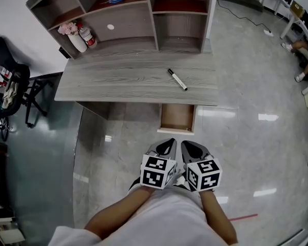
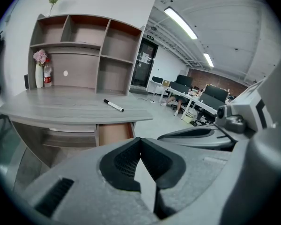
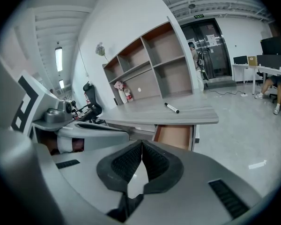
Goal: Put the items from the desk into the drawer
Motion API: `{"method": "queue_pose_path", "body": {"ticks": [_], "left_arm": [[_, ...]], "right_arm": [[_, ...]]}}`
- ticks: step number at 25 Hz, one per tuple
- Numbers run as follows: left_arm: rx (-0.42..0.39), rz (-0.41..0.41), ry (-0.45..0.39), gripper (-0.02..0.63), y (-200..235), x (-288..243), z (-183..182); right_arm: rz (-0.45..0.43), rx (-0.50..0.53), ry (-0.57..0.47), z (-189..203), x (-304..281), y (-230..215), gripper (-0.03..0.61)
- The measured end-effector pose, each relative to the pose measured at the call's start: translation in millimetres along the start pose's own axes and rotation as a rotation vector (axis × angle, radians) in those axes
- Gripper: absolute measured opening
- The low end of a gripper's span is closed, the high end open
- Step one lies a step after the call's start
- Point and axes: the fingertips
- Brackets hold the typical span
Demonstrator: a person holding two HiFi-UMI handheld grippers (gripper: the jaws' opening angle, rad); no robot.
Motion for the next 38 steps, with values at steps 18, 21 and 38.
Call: {"method": "queue_pose_path", "body": {"ticks": [18,21,38], "left_arm": [[-0.008,0.171,0.013,0.002,70,-69,-71],[-0.016,0.201,0.014,0.002,79,-75,-80],[0.015,0.176,-0.002,0.002,123,-100,-112]], "right_arm": [[0.138,-0.008,0.043,-65,-92,-25,0.002],[0.171,0.002,0.037,-80,-102,-27,0.002],[0.224,0.096,0.063,-127,-147,-69,0.003]]}}
Point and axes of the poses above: the fingertips, and each gripper's own axes: x backward along the fingers, y to its left, z out of its underside, and after that the axes turned 7 degrees about -z, right-handed
